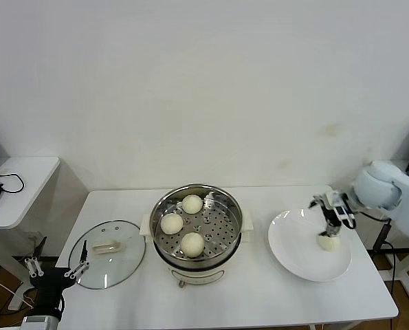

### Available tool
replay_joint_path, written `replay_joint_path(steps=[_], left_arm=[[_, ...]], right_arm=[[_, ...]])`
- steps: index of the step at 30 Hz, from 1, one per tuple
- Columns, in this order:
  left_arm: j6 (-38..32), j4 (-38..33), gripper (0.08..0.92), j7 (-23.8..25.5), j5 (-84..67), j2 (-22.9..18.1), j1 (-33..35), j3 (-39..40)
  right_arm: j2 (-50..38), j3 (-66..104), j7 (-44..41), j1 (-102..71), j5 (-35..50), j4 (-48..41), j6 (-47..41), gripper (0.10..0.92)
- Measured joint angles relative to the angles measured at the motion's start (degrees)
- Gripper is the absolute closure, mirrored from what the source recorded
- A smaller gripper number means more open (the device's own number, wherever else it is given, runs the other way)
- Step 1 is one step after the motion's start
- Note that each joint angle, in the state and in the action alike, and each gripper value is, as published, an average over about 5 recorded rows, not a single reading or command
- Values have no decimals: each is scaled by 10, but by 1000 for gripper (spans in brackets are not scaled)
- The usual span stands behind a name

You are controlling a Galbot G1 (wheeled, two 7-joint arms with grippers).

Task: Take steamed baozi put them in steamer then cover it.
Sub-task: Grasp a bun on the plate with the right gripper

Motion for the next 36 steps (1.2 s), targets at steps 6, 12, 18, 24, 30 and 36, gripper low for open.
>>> replay_joint_path(steps=[6, 12, 18, 24, 30, 36], left_arm=[[1, 2, 177, 0, 3, -2, 2, -1], [1, 7, 177, 0, 2, -4, 6, -6], [1, 12, 177, 0, 1, -6, 5, -10], [1, 16, 177, 0, 0, -5, 4, -13], [0, 16, 177, 0, 0, -4, 4, -15], [0, 15, 177, 0, 0, -5, 3, -16]], right_arm=[[14, 54, -11, -59, -37, -59, 12, 203], [41, 87, -15, -98, -68, -115, 22, 203], [74, 113, -16, -123, -94, -164, 33, 203], [107, 131, -11, -140, -113, -208, 41, 202], [134, 144, -8, -151, -126, -242, 45, 226], [149, 152, -10, -152, -133, -259, 45, 323]])
